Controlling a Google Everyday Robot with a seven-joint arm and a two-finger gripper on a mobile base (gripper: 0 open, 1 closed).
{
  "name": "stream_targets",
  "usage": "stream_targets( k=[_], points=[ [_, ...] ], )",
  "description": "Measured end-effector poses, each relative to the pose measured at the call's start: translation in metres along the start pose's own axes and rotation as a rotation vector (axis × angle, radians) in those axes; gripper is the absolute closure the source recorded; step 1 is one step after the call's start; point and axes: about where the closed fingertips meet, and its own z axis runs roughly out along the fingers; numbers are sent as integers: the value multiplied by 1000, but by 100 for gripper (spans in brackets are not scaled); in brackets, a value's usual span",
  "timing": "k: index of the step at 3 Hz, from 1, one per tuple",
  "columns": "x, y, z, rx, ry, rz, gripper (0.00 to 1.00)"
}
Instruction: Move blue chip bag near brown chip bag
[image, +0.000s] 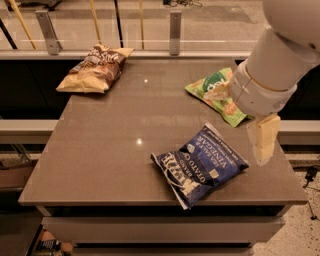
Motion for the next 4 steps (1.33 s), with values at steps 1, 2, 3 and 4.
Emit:
stream_targets(
  k=[1,2,3,4],
  points=[
    [-2,-4,29,-67,-78,-15,0],
    [-11,3,50,-117,-127,-18,0],
    [-24,19,67,-145,-164,-12,0],
    [-37,33,75,-138,-200,-11,0]
  ],
)
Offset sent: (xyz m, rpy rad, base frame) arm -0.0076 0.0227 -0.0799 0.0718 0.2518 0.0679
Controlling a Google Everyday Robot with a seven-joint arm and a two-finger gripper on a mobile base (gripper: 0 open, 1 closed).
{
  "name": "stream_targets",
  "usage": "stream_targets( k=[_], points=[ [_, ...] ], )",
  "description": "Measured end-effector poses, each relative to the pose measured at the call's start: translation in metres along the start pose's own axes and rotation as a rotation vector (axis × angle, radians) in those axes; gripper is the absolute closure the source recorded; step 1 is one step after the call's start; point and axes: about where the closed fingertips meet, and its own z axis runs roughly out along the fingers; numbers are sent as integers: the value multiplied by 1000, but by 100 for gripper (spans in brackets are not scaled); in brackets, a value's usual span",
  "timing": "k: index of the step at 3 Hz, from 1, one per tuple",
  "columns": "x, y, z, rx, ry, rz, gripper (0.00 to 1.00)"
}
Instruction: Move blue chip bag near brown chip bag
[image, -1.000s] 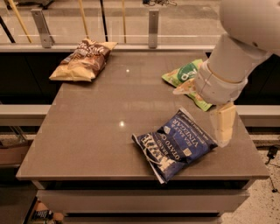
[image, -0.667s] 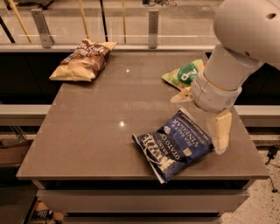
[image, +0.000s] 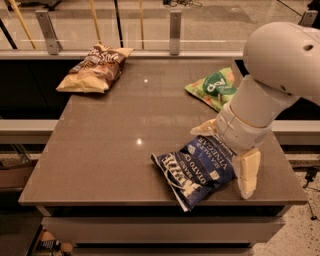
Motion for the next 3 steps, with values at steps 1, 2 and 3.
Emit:
stream_targets(
  k=[1,2,3],
  points=[
    [-1,1,1,0,-1,0,16],
    [-1,1,1,1,0,-1,41],
    [-2,1,1,2,1,-2,64]
  ],
)
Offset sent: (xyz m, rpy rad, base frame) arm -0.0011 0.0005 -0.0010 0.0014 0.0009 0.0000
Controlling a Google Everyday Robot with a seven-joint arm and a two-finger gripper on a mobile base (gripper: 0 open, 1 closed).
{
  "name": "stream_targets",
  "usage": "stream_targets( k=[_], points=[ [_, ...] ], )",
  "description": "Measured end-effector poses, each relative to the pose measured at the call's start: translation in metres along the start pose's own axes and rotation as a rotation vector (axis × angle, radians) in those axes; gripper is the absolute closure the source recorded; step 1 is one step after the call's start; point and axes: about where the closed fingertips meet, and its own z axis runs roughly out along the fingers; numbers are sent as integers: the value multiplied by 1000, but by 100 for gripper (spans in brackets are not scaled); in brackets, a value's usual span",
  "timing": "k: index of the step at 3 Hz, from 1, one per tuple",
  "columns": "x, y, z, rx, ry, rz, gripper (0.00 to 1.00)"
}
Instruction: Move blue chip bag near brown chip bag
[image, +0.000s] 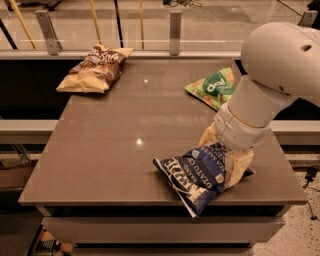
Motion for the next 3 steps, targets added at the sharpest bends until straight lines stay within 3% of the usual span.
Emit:
stream_targets(
  k=[1,2,3],
  points=[
    [-1,0,0,1,1,-1,86],
    [-1,0,-1,1,1,-1,100],
    [-1,0,-1,1,1,-1,100]
  ],
)
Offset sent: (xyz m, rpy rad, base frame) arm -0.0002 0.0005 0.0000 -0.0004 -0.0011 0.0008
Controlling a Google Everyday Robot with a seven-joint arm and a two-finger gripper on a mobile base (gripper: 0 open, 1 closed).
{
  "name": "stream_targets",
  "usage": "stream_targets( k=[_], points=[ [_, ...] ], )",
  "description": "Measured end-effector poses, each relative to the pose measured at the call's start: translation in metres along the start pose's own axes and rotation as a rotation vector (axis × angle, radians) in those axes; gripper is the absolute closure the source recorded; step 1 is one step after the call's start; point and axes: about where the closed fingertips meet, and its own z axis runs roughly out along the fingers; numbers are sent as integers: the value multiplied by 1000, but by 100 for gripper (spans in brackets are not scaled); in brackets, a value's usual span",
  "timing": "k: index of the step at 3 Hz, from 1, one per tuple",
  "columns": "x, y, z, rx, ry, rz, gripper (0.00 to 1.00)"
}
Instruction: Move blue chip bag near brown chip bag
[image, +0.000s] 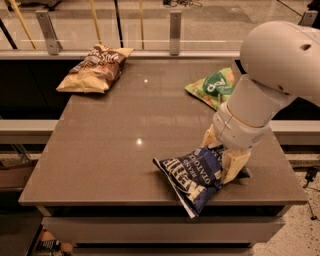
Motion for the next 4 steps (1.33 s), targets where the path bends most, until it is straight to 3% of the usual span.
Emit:
stream_targets(
  k=[2,4],
  points=[
    [22,-40,-34,33,72,55,100],
    [48,-81,-70,193,10,35,100]
  ],
)
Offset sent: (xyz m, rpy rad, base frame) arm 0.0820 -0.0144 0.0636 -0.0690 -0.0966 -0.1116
